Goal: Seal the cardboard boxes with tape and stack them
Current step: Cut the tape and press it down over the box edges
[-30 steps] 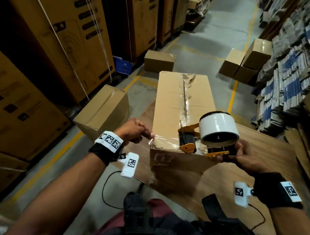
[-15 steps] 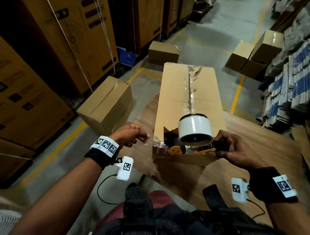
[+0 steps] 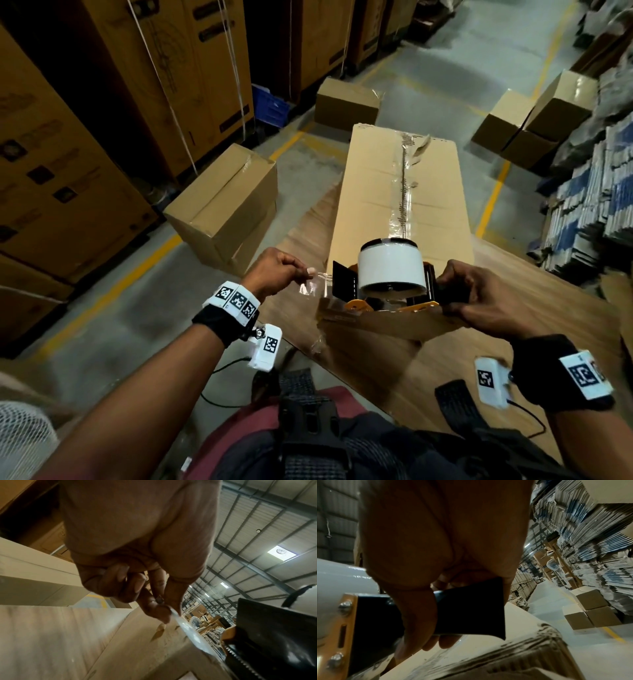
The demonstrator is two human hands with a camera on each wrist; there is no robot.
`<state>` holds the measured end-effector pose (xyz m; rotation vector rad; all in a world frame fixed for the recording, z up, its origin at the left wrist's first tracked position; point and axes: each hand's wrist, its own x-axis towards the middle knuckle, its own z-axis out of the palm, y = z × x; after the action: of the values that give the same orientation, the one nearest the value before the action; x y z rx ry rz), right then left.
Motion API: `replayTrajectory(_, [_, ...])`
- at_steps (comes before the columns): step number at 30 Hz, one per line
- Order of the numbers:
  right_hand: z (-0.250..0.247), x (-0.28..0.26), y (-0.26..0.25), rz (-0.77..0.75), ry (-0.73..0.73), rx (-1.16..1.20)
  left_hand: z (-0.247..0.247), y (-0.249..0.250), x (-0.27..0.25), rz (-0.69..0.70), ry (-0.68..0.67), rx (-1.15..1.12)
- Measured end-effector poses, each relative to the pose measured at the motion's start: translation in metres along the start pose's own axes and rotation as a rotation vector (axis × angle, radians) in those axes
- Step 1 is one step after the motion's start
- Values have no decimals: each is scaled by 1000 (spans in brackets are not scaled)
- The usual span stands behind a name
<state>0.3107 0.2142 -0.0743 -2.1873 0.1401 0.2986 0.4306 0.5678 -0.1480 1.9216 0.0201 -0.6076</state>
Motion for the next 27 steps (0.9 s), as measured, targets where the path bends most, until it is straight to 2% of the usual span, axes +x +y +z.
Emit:
replayTrajectory(8, [2, 5, 3, 43, 14, -26, 11, -25, 15, 66, -74, -14])
replayTrajectory(16, [1, 7, 0, 90, 3, -124, 26, -39, 18, -109, -224, -202])
replayTrajectory(20, [2, 7, -6, 113, 2, -158, 36, -59, 18, -263, -232, -152])
replayTrajectory(23, [1, 8, -6, 137, -16, -224, 52, -72, 12, -354, -282, -292])
replayTrajectory(27, [4, 8, -9, 101, -74, -302, 58, -78, 8, -345, -223, -428])
